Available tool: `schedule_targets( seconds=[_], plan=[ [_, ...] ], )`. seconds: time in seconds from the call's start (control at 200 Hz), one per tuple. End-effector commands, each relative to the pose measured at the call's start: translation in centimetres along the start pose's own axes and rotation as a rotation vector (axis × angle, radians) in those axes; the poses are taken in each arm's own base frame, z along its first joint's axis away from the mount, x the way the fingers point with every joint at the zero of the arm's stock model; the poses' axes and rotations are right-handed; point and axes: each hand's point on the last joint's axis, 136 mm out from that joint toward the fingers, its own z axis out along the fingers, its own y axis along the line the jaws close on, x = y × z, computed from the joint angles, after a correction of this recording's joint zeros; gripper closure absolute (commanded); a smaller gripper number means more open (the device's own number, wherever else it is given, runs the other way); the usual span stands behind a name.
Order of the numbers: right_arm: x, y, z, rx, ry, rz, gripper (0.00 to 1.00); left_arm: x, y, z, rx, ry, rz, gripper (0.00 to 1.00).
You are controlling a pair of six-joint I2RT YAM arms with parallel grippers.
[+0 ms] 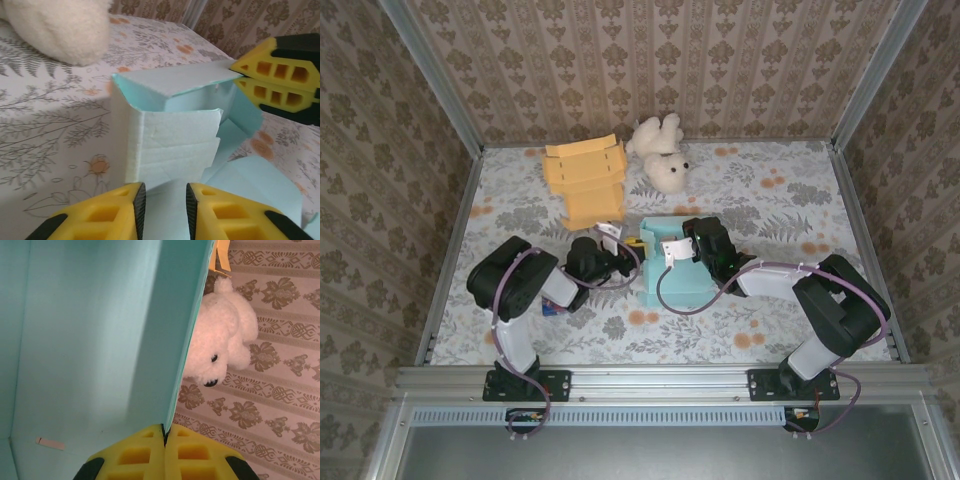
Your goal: Fold the paper box
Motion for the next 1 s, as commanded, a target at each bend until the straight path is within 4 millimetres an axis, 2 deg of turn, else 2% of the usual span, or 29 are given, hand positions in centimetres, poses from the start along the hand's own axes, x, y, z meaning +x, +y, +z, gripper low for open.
schedule_targets(
  seconds=[0.0, 0.28, 0.58, 0.83, 0.995],
  plan=[
    [-1.3, 2.4, 0.1, -0.087, -0.053, -0.026, 1.0, -0.8, -0.9, 0.9, 0.031, -0.023, 0.014, 0.73],
    [-1.3, 2.2, -0.1, -0.08, -0.054, -0.02, 1.0, -0.1, -0.8, 1.5, -0.009, -0.02, 0.013, 0.74],
    [-1.5, 2.4, -0.1, -0.084, -0.057, -0.021, 1.0, -0.8, -1.5, 2.3, -0.064, -0.058, 0.053, 0.75],
    [-1.6, 2.3, -0.2, -0.082, -0.059, -0.017, 1.0, -0.5, 0.8, 3.3, -0.221, -0.048, 0.042, 0.82],
    [-1.6, 2.4, -0.2, -0.087, -0.059, -0.018, 1.0, -0.7, 1.0, 3.8, -0.248, -0.053, 0.043, 0.87]
  ],
)
